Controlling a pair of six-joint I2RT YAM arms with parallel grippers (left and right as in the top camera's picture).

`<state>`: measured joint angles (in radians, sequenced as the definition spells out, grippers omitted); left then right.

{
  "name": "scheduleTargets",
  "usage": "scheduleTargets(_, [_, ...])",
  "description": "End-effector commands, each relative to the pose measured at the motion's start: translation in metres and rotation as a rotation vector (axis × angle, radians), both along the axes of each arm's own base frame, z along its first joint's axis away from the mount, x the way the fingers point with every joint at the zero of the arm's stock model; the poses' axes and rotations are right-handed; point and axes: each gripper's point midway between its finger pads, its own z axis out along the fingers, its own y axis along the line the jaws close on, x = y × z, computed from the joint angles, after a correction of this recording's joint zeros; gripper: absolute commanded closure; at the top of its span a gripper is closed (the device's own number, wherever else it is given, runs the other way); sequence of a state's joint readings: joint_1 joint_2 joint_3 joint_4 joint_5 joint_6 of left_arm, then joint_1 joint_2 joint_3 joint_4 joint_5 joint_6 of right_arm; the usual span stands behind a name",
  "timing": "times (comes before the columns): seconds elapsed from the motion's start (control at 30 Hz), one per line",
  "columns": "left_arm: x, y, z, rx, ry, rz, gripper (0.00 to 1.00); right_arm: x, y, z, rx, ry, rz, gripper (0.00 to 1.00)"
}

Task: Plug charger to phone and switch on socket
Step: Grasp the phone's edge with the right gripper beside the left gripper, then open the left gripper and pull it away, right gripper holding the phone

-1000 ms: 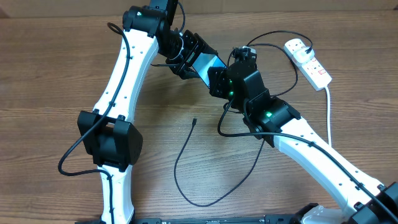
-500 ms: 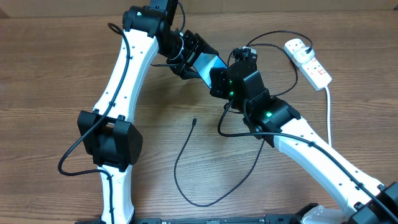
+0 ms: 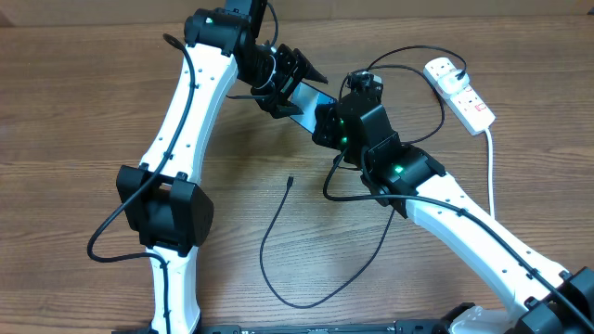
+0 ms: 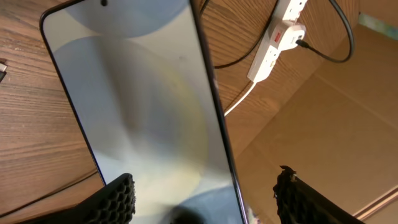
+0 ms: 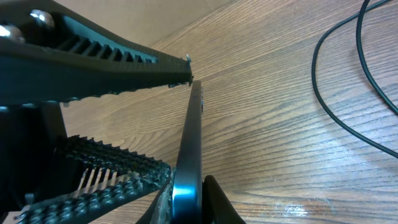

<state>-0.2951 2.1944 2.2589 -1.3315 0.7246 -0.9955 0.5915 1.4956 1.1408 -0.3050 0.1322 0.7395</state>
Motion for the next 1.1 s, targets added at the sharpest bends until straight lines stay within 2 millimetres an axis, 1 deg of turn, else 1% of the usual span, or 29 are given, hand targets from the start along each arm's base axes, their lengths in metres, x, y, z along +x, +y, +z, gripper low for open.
scheduleTargets(0.0, [0.000, 0.001, 0.009, 0.018, -0.057, -0.022, 0.31, 0.006, 0.002, 0.025, 0.027, -0.063, -0.006, 0.92])
scheduleTargets(0.23, [0.003, 0.004, 0.006, 0.041, -0.102, -0.050, 0.30, 0.006, 0.003, 0.026, 0.032, -0.063, -0.008, 0.94])
scheduleTargets(0.3, [0.010, 0.007, 0.005, 0.063, -0.138, -0.042, 0.28, 0.006, 0.002, 0.026, 0.047, -0.057, -0.019, 0.94])
scheduleTargets(0.33, [0.018, 0.009, 0.008, 0.057, -0.193, -0.060, 0.28, 0.006, 0.003, 0.027, 0.047, -0.057, -0.018, 0.94])
scheduleTargets(0.37, [0.024, 0.015, 0.008, 0.058, -0.223, -0.066, 0.27, 0.006, 0.002, 0.025, 0.044, -0.053, -0.018, 0.94])
scheduleTargets(0.47, [0.031, 0.031, 0.010, 0.057, -0.259, -0.075, 0.27, 0.006, 0.002, 0.027, 0.048, -0.055, -0.019, 0.94])
scheduleTargets(0.53, [0.035, 0.041, 0.010, 0.058, -0.281, -0.080, 0.27, 0.005, 0.002, 0.032, 0.061, -0.061, -0.024, 0.94])
scheduleTargets(0.63, [0.039, 0.052, 0.018, -0.002, -0.319, -0.106, 0.28, 0.007, 0.001, 0.050, 0.083, -0.093, -0.027, 0.94])
scheduleTargets(0.7, [0.039, 0.060, 0.026, -0.049, -0.355, -0.134, 0.28, 0.010, -0.006, 0.062, 0.122, -0.096, -0.058, 0.94])
scheduleTargets(0.77, [0.039, 0.067, 0.033, -0.074, -0.398, -0.159, 0.28, 0.013, -0.012, 0.066, 0.148, -0.089, -0.074, 0.94])
scheduleTargets(0.8, [0.038, 0.076, 0.038, -0.081, -0.429, -0.175, 0.28, 0.016, -0.019, 0.069, 0.186, -0.071, -0.085, 0.95])
scheduleTargets(0.87, [0.028, 0.100, 0.055, -0.069, -0.493, -0.200, 0.32, 0.021, -0.032, 0.069, 0.264, -0.021, -0.094, 0.96])
scheduleTargets(0.97, [0.013, 0.119, 0.076, -0.036, -0.562, -0.224, 0.33, 0.025, -0.043, 0.069, 0.320, 0.014, -0.070, 0.96])
scheduleTargets(1.0, [0.008, 0.126, 0.082, -0.013, -0.583, -0.229, 0.32, 0.026, -0.046, 0.069, 0.332, 0.020, -0.063, 0.96])
scheduleTargets(1.07, [-0.007, 0.148, 0.096, 0.092, -0.626, -0.237, 0.32, 0.028, -0.054, 0.071, 0.382, 0.047, -0.062, 0.96])
